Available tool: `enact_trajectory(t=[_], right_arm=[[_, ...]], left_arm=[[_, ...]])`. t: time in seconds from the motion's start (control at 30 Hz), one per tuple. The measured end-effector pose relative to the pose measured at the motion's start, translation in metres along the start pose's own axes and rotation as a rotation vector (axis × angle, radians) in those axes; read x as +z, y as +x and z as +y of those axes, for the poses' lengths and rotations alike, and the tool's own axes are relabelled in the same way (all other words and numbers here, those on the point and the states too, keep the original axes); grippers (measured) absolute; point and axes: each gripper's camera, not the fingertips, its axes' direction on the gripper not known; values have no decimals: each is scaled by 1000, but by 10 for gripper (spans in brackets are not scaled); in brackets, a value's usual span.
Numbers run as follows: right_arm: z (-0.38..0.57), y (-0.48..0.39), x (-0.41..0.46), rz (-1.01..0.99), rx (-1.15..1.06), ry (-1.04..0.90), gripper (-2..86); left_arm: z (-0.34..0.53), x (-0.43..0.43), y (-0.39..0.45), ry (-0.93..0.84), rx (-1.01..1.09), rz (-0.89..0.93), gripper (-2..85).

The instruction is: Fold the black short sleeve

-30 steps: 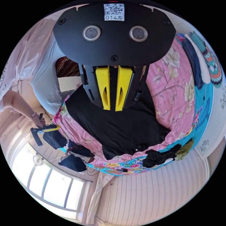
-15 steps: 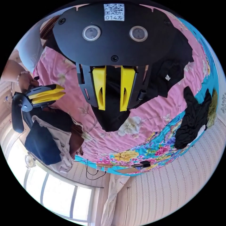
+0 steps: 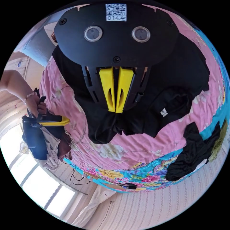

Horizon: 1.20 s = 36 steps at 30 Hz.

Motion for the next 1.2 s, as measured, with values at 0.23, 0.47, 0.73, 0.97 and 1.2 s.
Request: enact_trajectory(t=[0.23,0.47,0.73,0.97,1.2], right_arm=[[-46,15,27,-108,39,48,72],[-85,37,58,-277,137,10,22],[62,42,-60,-13,330,436,3],[133,87,-56,53,523,388,16],[136,118,-61,-57,545,417,69]], left_arm=[[-12,23,-20,25,-61,52,-10],[-49,34,-11,24,-24,44,-10],[-115,35,60,120,255,126,-9],[-165,69,103,39,297,100,3],[-250,104,146,-4,293,117,26]])
